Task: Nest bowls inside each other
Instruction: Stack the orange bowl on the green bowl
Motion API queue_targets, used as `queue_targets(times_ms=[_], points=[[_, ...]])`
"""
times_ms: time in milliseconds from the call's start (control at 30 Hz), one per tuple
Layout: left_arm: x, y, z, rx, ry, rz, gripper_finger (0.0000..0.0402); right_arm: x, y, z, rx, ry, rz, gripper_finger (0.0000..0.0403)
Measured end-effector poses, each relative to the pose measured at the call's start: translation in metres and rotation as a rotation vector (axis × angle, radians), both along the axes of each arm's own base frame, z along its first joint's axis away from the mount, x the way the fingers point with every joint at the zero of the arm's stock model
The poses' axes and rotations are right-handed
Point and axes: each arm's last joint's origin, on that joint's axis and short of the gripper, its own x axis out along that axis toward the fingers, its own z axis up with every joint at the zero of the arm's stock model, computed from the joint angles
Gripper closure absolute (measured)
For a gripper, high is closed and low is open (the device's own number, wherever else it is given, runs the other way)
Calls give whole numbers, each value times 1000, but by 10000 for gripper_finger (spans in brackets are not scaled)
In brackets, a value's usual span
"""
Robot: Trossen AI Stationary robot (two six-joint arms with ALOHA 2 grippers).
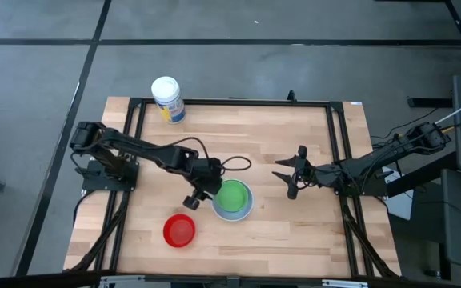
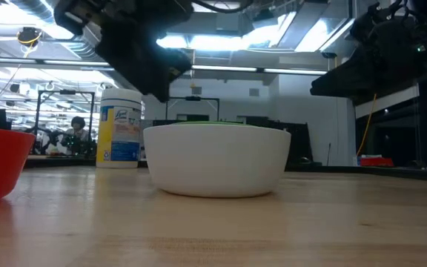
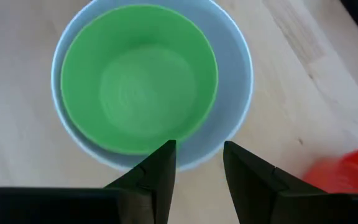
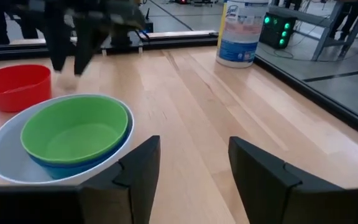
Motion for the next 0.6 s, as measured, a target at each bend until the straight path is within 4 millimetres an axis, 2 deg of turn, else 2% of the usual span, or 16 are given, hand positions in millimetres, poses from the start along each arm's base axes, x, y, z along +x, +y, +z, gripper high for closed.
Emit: queue_targets(times_ms=[200, 433, 600], points=[[-14, -3, 9, -22, 22, 51, 272, 0, 0, -4, 6, 32, -7, 204], [-44, -12, -36, -85, 102, 145, 272, 1, 0, -7, 7, 43, -9, 189], [-63, -19, -44, -150, 58, 191, 272, 2, 1, -5, 21, 23, -10, 186]])
